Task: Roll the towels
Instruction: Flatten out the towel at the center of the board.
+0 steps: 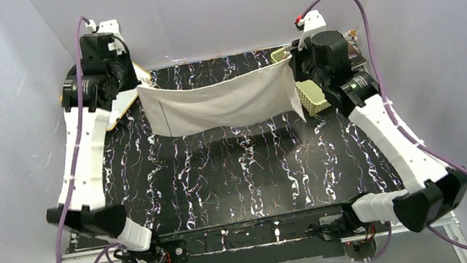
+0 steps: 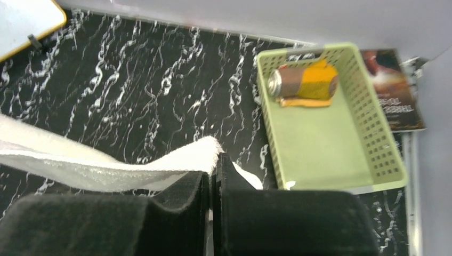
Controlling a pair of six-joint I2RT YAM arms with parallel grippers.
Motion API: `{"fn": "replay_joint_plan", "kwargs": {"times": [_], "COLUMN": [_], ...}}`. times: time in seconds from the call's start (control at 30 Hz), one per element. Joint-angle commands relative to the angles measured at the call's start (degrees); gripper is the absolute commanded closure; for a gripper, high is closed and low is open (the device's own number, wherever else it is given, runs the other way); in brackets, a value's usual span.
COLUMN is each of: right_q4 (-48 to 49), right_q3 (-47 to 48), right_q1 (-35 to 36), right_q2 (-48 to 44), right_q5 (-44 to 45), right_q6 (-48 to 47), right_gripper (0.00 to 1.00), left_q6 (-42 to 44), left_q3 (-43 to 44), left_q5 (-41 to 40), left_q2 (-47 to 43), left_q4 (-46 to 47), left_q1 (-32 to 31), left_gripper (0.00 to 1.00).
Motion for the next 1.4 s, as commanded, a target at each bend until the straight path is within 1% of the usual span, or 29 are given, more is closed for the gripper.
{"fn": "replay_joint_plan", "kwargs": {"times": [0.0, 0.07, 0.13, 0.17, 0.23, 0.4, 0.43, 0.5, 0.57, 0.67, 0.77, 0.87, 0.93, 1.0, 1.07, 1.2, 1.27, 1.3, 1.37], "right_q4": [-0.12, 0.48, 0.22, 0.15, 0.81, -0.2, -0.72, -1.83, -3.38, -4.84, -6.49, -6.83, -5.31, -2.64, -0.45, 10.5, 17.11, 20.12, 22.3], "right_q3": [3.72, 5.38, 7.07, 7.59, 7.11, 2.66, 1.15, -1.78, -4.11, -6.56, -7.03, -6.98, -7.94, -10.5, -13.86, -22.04, -24.42, -24.63, -21.64], "right_q1": [-4.96, -7.01, -7.95, -7.95, -7.98, -7.92, -7.9, -7.79, -7.7, -7.62, -7.54, -7.59, -7.6, -7.59, -7.6, -7.6, -7.55, -7.61, -7.55], "right_q2": [4.87, 6.52, 7.44, 7.36, 6.2, -0.19, -2.15, -5.99, -9.84, -15.17, -17.04, -16.88, -16.33, -15.19, -12.54, -4.75, 2.11, 6.01, 14.4], "right_q5": [-12.01, -14.37, -15.11, -15.12, -15.99, -21.32, -21.76, -22.19, -23.67, -26.67, -27.53, -27.92, -28.26, -26.86, -25.51, -25.11, -25.58, -26.21, -25.65], "right_q6": [2.98, 3.91, 4.19, 4.08, 4.02, 5.86, 5.93, 5.63, 5.31, 5.08, 4.03, 3.7, 4.48, 6.2, 7.63, 12.69, 15.68, 16.27, 15.53], "right_gripper": [1.0, 1.0, 1.0, 1.0, 1.0, 1.0, 1.0, 1.0, 1.0, 1.0, 1.0, 1.0, 1.0, 1.0, 1.0, 1.0, 1.0, 1.0, 1.0], "left_q6": [0.11, -0.45, -1.25, -1.54, -2.27, -4.35, -4.76, -6.14, -7.93, -11.4, -12.48, -11.65, -10.75, -10.44, -10.65, -14.46, -17.19, -18.03, -18.09], "left_q3": [1.87, 4.14, 6.32, 6.52, 3.89, -10.92, -15.16, -20.55, -24.97, -31.36, -33.17, -31.88, -31.58, -33.97, -39.88, -52.97, -58.22, -60.02, -60.49], "left_q5": [22.36, 26.61, 28.83, 29.05, 28.55, 26.52, 26.45, 26.23, 25.91, 27.99, 28.39, 26.48, 24.52, 21.89, 20.41, 20.7, 20.13, 19.6, 17.79], "left_q2": [5.89, 9.0, 10.15, 9.6, 6.32, -8.1, -11.92, -18.82, -25.21, -34.26, -37.91, -37.17, -35.34, -33.42, -30.9, -26.24, -23.33, -21.3, -15.5], "left_q4": [5.73, 5.47, 4.15, 3.8, 5.11, 8.7, 8.82, 8.17, 6.62, 6.81, 4.84, 2.92, 2.5, 4.06, 6.73, 18.25, 25.44, 29.37, 34.71], "left_q1": [9.84, 14.64, 18.95, 20.28, 21.82, 22.32, 22.28, 22.33, 22.29, 22.29, 22.24, 22.24, 22.24, 22.24, 22.25, 22.24, 22.24, 22.24, 22.24], "left_gripper": [1.0, 1.0, 1.0, 1.0, 1.0, 1.0, 1.0, 1.0, 1.0, 1.0, 1.0, 1.0, 1.0, 1.0, 1.0, 1.0, 1.0, 1.0, 1.0]}}
